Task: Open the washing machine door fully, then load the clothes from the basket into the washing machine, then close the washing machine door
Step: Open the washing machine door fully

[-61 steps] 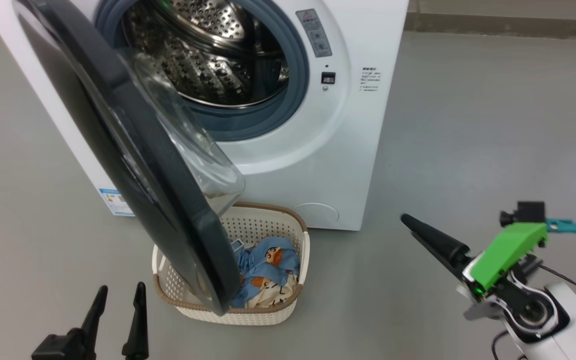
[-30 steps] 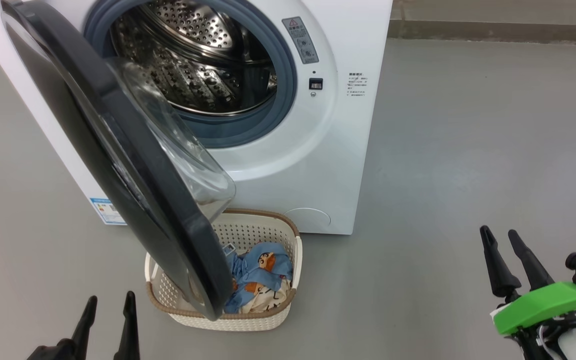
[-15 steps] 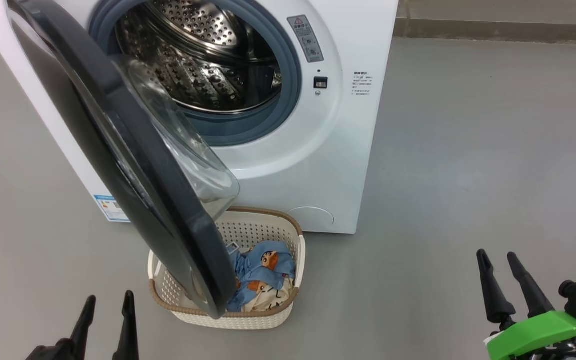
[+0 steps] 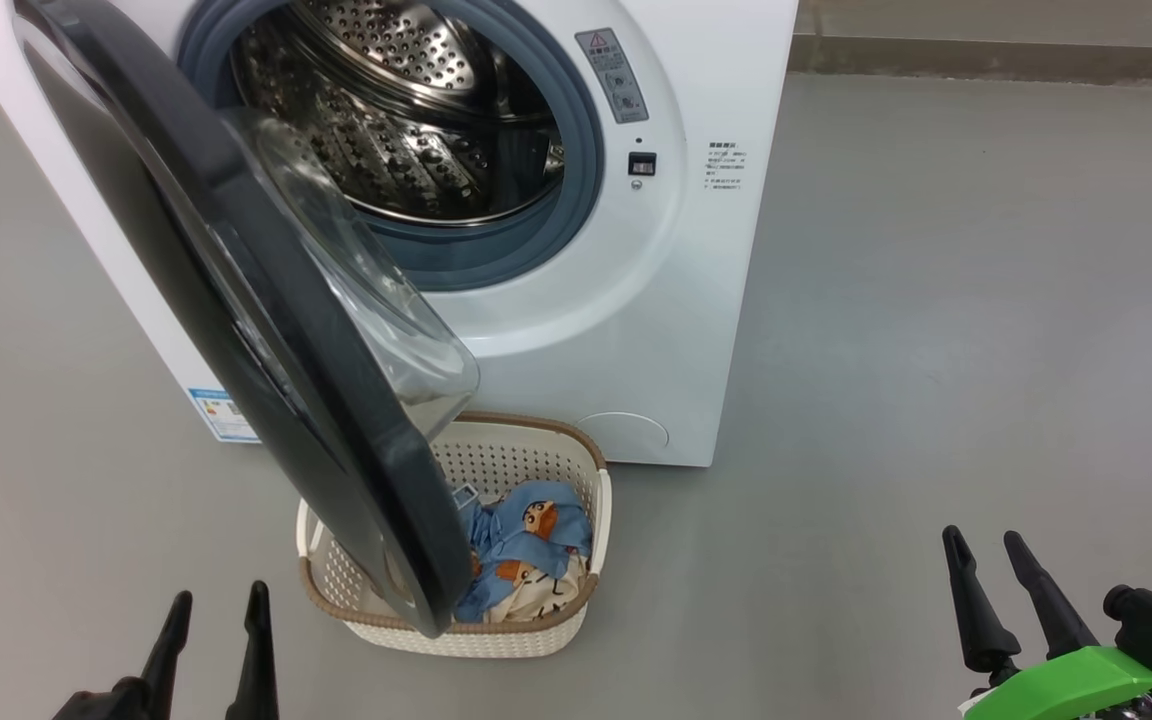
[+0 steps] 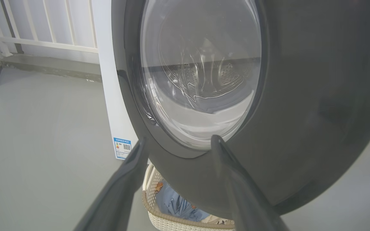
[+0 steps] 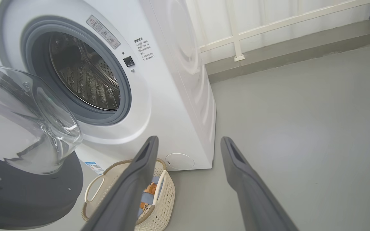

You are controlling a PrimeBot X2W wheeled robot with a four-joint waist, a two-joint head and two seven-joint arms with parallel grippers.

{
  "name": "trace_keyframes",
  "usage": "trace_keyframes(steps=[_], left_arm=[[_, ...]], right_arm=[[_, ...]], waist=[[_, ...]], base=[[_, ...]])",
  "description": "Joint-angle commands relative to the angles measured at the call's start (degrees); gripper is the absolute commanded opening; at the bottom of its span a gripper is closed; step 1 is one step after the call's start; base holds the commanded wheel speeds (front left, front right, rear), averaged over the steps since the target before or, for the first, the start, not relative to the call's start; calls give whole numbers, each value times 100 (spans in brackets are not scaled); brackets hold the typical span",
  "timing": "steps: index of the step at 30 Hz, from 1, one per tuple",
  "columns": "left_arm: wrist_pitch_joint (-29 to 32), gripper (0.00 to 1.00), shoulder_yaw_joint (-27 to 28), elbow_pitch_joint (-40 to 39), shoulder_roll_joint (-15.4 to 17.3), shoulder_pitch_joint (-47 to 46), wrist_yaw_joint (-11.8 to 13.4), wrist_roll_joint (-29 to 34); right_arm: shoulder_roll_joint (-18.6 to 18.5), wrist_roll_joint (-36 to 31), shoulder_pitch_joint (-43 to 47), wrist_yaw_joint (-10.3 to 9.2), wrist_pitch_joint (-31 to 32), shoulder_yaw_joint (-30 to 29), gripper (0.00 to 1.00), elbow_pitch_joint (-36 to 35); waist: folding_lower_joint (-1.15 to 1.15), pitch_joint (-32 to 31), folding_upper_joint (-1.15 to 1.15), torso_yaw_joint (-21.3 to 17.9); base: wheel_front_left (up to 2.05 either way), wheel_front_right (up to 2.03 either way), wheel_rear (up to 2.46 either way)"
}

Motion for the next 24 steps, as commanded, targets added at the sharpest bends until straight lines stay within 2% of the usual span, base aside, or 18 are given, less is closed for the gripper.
trace_keyframes(steps=[1,3,4,5,14,19,24], left_arm=[[-37,100,185,-148,62,-103,-11,60],[-37,100,175,-143,65,-122,-11,61],[-37,45,171,-141,69,-139,-11,58],[-37,0,183,-161,68,-166,-11,41],[-37,0,363,-872,128,-397,-11,-85],[-34,0,367,-1880,30,-492,54,-37],[254,0,-62,-2975,-94,-577,85,-13]], right_arm=[[-87,-88,-30,26,-70,82,100,-109],[-89,-84,-24,26,-70,74,100,-113],[-90,-86,-19,26,-70,66,100,-117],[-90,-90,-13,26,-70,60,100,-119],[-78,-95,12,26,-70,50,100,-129],[-80,-104,11,26,-70,81,100,-155],[-86,-110,1,26,-70,126,100,-159]], waist=[[0,0,0,8],[0,-1,0,24],[0,-2,0,34],[0,-2,0,47],[0,-11,0,138],[0,-18,0,155],[0,-1,0,140]], base=[[0,0,0],[0,0,0],[0,0,0],[0,0,0],[0,0,0],[0,0,0],[0,0,0]])
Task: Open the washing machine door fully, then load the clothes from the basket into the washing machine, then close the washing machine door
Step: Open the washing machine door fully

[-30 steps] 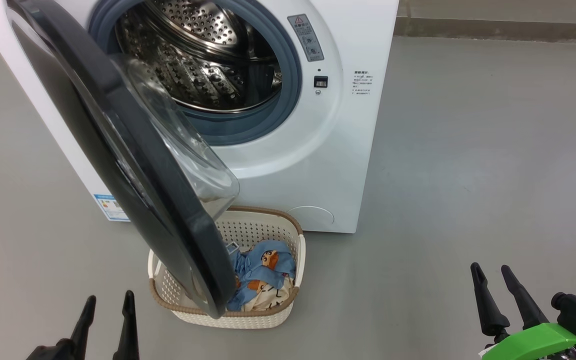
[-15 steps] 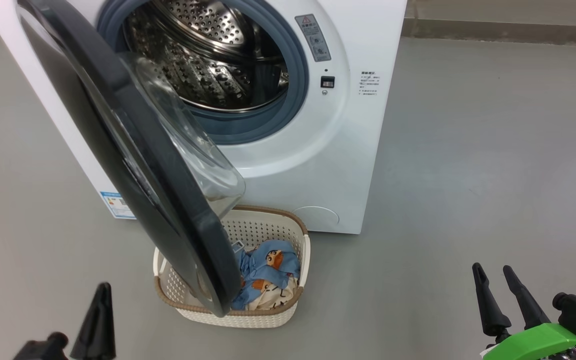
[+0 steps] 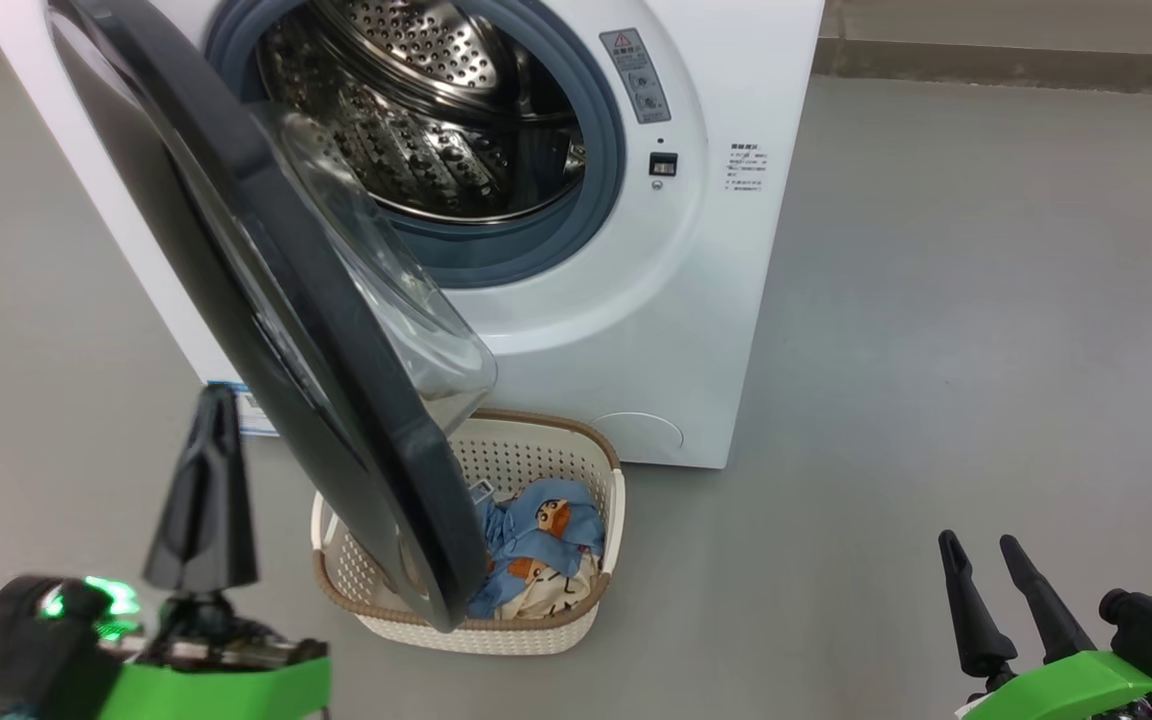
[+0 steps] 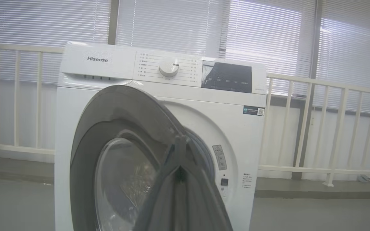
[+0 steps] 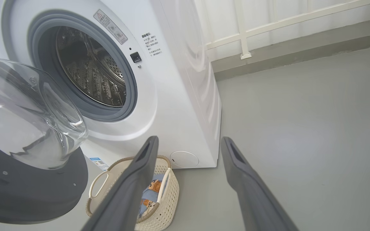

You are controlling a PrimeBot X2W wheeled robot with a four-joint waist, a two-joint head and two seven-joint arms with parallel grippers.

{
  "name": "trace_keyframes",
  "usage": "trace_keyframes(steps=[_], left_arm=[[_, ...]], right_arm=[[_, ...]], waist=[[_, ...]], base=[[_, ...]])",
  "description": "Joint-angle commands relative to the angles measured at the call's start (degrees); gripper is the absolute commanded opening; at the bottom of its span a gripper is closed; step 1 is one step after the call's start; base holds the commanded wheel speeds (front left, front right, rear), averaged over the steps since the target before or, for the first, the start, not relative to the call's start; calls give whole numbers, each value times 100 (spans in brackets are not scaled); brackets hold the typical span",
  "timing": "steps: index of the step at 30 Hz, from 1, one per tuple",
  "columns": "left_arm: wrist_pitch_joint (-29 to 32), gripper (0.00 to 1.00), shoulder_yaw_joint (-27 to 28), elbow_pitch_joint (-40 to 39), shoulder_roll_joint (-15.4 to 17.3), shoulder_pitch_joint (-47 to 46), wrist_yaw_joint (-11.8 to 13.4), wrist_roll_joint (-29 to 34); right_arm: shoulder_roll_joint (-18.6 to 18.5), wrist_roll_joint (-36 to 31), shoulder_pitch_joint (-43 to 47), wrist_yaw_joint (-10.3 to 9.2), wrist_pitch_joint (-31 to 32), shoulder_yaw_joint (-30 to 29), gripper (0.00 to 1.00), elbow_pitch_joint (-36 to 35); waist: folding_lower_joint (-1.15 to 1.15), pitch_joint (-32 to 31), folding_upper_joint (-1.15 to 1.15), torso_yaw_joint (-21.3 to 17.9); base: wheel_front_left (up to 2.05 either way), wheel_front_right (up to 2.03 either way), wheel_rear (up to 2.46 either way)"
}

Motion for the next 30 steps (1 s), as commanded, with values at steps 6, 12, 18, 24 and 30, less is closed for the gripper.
trace_keyframes(steps=[6,12,18,24,30], left_arm=[[519,0,-746,-923,-75,-326,45,13],[642,0,-1580,-572,-137,-322,56,-128],[463,0,-1982,260,-155,-452,149,-321],[267,0,-2006,979,-159,-570,229,-514],[122,0,-1956,1672,-160,-751,247,-650]], right_arm=[[-85,-79,-64,26,-70,178,100,-127],[-72,-107,-106,26,-70,265,100,-132],[-61,-126,-168,26,-70,370,100,-101],[-50,-121,-203,26,-70,392,100,-94],[-53,-140,-213,26,-70,373,100,-121]], waist=[[0,31,0,-93],[0,91,0,-210],[0,179,0,-305],[0,204,0,-332],[0,212,0,-315]], base=[[0,0,0],[0,0,0],[0,0,0],[0,0,0],[0,0,0]])
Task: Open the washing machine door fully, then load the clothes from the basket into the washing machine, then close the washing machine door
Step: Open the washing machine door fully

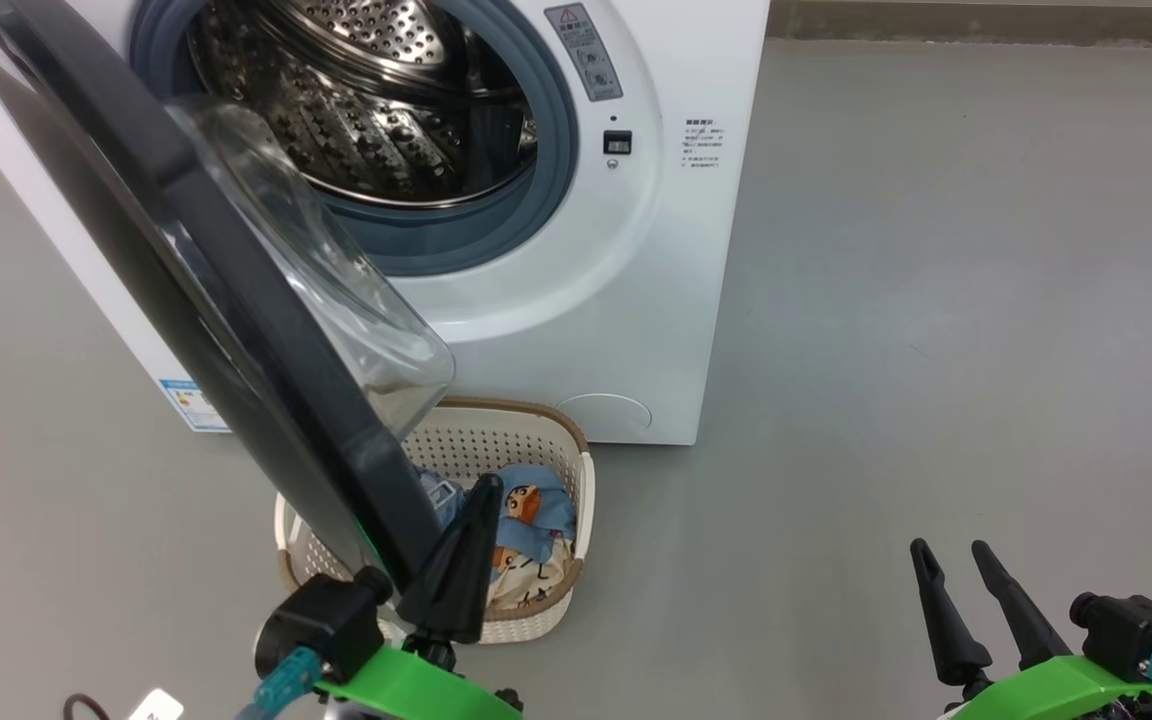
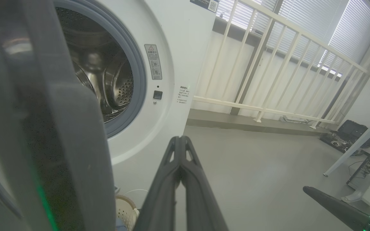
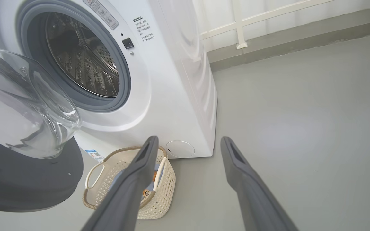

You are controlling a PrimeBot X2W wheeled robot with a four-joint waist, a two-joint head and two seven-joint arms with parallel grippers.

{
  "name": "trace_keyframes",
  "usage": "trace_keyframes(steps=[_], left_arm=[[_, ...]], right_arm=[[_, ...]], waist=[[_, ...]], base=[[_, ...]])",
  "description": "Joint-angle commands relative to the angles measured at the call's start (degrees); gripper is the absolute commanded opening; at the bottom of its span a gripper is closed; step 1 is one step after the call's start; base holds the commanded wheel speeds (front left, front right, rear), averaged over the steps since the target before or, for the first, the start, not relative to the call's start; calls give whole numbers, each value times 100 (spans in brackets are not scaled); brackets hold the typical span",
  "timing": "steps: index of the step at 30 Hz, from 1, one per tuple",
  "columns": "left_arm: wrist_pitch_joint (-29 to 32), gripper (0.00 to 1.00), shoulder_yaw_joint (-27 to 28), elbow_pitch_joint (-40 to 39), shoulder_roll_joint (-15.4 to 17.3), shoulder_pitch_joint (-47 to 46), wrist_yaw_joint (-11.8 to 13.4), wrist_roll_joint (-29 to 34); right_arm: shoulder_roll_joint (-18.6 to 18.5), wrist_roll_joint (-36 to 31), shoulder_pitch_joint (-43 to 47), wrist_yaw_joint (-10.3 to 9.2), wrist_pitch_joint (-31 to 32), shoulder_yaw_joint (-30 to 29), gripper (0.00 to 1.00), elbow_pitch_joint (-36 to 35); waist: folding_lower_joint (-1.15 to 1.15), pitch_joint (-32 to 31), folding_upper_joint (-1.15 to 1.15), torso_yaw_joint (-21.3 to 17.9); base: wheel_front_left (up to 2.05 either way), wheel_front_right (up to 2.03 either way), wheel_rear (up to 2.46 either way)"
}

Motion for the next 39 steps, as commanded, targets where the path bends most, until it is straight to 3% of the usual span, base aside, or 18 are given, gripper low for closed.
trace_keyframes(steps=[1,16,39], left_arm=[[-78,0,196,-52,-1,-261,28,-31],[-358,0,397,1071,-2,-634,12,-234],[-449,0,672,1210,49,-502,16,-233]], right_arm=[[-73,-84,-190,26,-70,99,100,-135],[-96,-131,-201,26,-70,64,100,-185],[-205,-351,-185,26,-70,-52,100,-264]], waist=[[0,7,0,4],[0,-14,0,66],[0,-25,0,510]], base=[[0,0,0],[0,0,0],[0,0,0]])
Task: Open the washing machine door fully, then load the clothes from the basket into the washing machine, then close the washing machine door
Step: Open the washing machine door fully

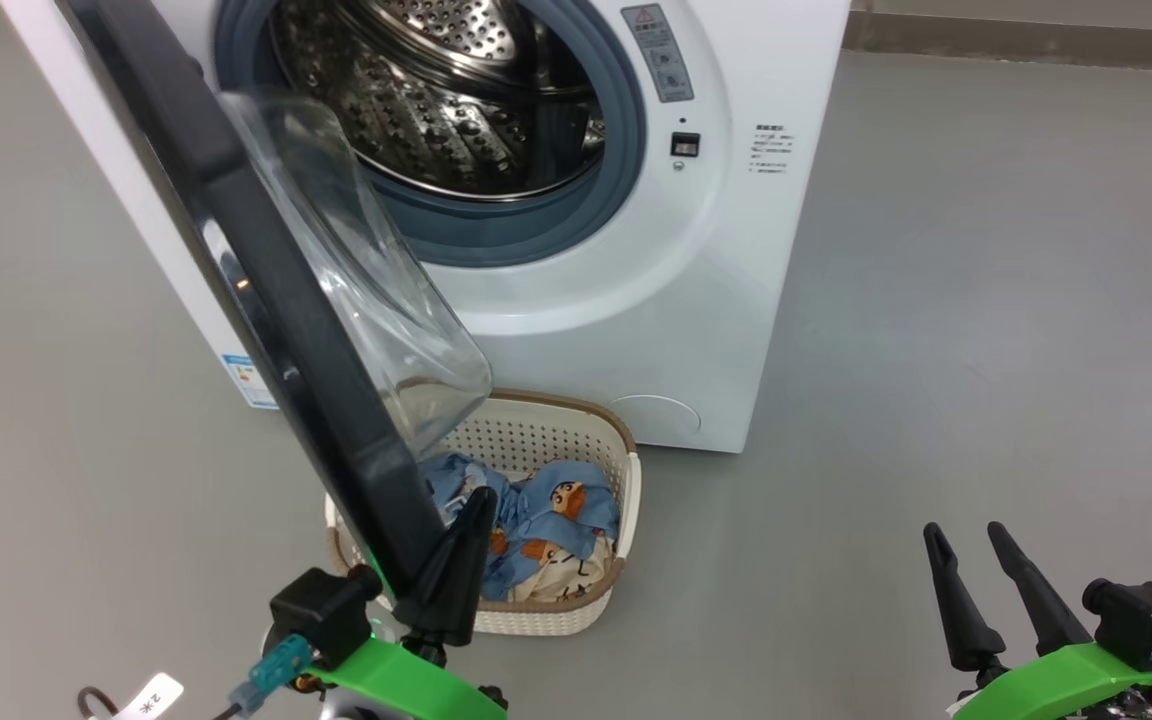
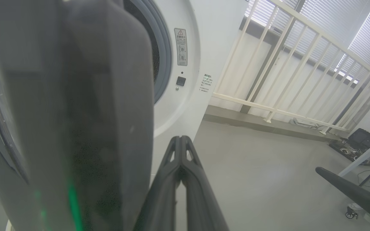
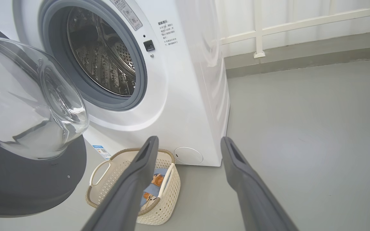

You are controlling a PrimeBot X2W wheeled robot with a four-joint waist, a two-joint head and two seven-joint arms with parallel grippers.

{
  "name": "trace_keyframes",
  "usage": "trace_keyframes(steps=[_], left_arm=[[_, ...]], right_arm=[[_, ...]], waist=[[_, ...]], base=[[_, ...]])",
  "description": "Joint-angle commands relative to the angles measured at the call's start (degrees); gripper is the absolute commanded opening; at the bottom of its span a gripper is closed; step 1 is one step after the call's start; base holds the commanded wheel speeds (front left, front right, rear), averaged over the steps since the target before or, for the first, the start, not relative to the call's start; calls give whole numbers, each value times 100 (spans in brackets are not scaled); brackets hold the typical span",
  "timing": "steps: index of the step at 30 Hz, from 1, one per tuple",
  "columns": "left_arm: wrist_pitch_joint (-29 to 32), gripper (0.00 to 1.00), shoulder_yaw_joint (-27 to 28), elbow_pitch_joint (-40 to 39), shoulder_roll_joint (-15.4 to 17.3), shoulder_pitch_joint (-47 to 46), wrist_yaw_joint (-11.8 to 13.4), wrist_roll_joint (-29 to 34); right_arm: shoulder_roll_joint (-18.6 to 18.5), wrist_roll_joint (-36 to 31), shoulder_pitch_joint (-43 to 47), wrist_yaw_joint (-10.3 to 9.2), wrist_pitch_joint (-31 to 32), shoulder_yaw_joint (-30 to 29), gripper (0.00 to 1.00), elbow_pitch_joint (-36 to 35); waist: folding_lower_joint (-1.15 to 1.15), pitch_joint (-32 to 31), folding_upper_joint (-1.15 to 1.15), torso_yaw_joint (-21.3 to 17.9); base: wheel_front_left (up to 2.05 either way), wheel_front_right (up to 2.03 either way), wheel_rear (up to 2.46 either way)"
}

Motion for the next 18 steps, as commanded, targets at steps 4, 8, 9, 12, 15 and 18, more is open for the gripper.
trace_keyframes(steps=[4,8,9,12,15,18], left_arm=[[-77,0,436,-158,198,-61,112,-28],[-77,0,466,-216,214,-3,132,-27],[-78,0,473,-236,221,19,137,-27],[-78,0,496,-308,251,94,160,-27],[-78,0,515,-394,285,187,199,-31],[-70,0,537,-507,328,292,248,-44]], right_arm=[[-156,-161,-118,26,-70,-6,100,-162],[-179,-264,-93,26,-70,-37,100,-177],[-180,-295,-82,26,-70,-50,100,-179],[-188,-387,-70,26,-70,-95,100,-200],[-200,-486,-48,26,-70,-141,100,-216],[-192,-521,-16,26,-70,-198,100,-232]], waist=[[0,-4,0,170],[0,-3,0,253],[0,-6,0,280],[0,1,0,342],[0,-2,0,400],[0,0,0,452]], base=[[0,0,0],[0,0,0],[0,0,0],[0,0,0],[0,0,0],[0,0,0]])
